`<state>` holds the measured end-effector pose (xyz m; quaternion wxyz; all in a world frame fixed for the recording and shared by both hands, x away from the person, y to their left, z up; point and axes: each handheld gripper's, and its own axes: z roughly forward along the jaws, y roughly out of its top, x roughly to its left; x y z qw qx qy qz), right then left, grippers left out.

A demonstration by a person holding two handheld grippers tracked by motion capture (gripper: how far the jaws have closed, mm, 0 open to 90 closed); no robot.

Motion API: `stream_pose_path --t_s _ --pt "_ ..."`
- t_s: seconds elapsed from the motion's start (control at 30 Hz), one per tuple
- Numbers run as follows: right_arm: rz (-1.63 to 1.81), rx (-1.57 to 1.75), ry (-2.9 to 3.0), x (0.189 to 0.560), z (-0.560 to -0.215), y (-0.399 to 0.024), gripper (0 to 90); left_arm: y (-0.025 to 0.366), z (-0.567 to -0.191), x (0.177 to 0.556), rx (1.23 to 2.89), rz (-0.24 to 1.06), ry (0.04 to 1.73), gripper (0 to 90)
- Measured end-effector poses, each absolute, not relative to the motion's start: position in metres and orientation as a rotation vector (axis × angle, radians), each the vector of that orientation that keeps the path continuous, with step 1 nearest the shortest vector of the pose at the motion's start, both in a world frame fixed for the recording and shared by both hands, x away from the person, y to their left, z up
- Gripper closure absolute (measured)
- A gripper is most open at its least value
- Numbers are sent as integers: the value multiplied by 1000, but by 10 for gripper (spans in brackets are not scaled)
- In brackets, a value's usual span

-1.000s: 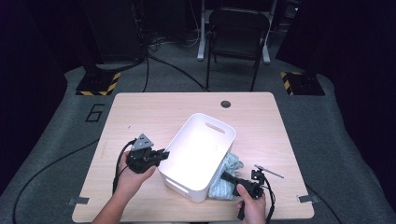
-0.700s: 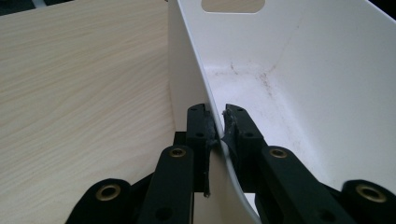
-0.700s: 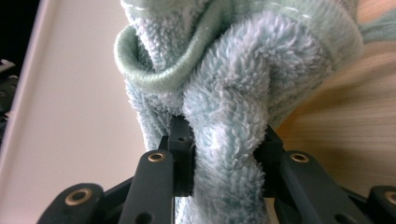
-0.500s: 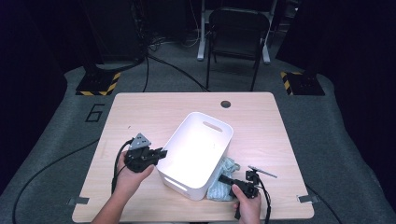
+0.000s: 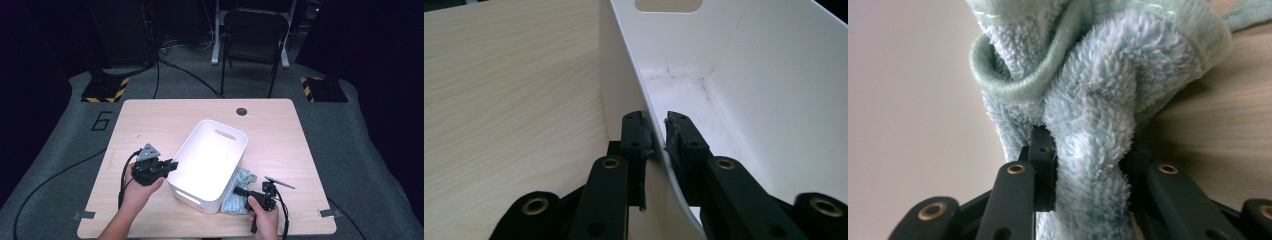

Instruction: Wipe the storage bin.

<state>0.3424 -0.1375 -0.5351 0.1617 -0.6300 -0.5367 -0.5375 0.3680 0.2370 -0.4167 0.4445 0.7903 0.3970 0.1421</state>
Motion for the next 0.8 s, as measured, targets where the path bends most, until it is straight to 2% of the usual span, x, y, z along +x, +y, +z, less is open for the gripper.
stream_pose_path --t_s 0.6,0.8 --pt "-1511 -1723 -1586 354 -534 -120 681 251 -420 363 1921 386 1057 750" --pt "-1519 -1760 -1545 358 -534 -130 680 247 -418 362 1935 316 1022 716"
